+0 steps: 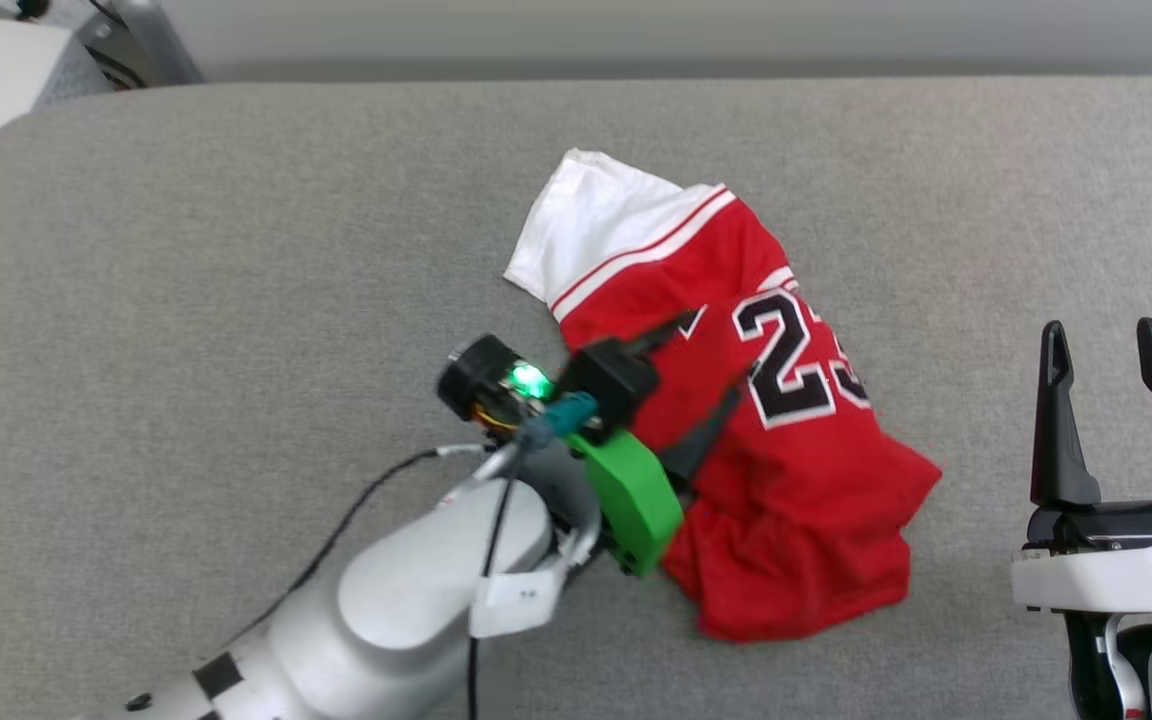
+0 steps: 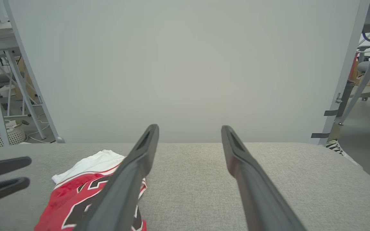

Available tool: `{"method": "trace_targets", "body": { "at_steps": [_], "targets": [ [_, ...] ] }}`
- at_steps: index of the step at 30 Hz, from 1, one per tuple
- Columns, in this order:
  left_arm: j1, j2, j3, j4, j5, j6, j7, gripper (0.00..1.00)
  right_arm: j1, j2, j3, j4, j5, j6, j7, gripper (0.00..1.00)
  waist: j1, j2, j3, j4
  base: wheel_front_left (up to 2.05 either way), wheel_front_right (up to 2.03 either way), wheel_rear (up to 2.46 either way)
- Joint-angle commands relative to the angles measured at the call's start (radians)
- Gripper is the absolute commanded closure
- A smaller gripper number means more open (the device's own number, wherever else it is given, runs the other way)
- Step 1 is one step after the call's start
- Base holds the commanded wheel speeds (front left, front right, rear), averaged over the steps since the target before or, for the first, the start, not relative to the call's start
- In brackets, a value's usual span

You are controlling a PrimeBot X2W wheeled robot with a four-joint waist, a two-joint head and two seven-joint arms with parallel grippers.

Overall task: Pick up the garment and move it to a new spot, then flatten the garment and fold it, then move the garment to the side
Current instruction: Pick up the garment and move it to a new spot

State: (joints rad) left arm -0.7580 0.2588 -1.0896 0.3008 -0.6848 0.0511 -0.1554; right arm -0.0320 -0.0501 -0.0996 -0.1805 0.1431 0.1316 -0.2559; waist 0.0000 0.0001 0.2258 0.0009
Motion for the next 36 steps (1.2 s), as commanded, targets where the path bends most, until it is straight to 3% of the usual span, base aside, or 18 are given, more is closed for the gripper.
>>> {"method": "trace_targets", "body": {
  "at_steps": [1, 11, 16, 19, 24, 30, 36],
  "targets": [
    [0.023, 0.027, 0.025, -0.010, 0.013, 0.031, -0.028, 0.00, 0.015, 0.000, 0.003, 0.003, -0.012, -0.001, -0.006, 0.00, 0.0000, -0.0001, -0.050, 0.033, 0.00, 0.00, 0.00],
    [0.184, 0.143, 0.309, -0.114, 0.113, 0.290, -0.106, 0.00, 0.046, 0.000, 0.003, 0.029, 0.018, -0.001, -0.006, 0.00, 0.0000, -0.0001, -0.100, 0.055, 0.00, 0.00, 0.00],
    [0.346, 0.151, 0.507, -0.213, 0.198, 0.338, -0.106, 0.00, 0.064, 0.000, 0.003, 0.048, 0.028, -0.001, -0.006, 0.00, 0.0000, -0.0001, -0.118, 0.064, 0.00, 0.00, 0.00],
    [0.445, 0.131, 0.612, -0.254, 0.242, 0.328, -0.106, 0.00, 0.072, 0.000, 0.006, 0.065, 0.041, -0.001, -0.006, 0.00, 0.0000, -0.0001, -0.130, 0.068, 0.00, 0.00, 0.00],
    [0.584, 0.084, 0.735, -0.279, 0.309, 0.260, -0.106, 0.00, 0.090, 0.000, 0.022, 0.090, 0.053, -0.001, -0.006, 0.00, 0.0000, -0.0001, -0.152, 0.070, 0.00, 0.00, 0.00],
    [0.685, 0.012, 0.830, -0.268, 0.370, 0.158, -0.106, 0.00, 0.116, 0.000, 0.040, 0.108, 0.065, -0.001, -0.006, 0.00, 0.0000, -0.0001, -0.167, 0.073, 0.00, 0.00, 0.00],
    [0.728, -0.059, 0.892, -0.232, 0.429, 0.088, -0.106, 0.00, 0.143, 0.000, 0.043, 0.125, 0.072, -0.001, -0.006, 0.00, 0.0000, -0.0001, -0.178, 0.078, 0.00, 0.00, 0.00]
  ]
}}
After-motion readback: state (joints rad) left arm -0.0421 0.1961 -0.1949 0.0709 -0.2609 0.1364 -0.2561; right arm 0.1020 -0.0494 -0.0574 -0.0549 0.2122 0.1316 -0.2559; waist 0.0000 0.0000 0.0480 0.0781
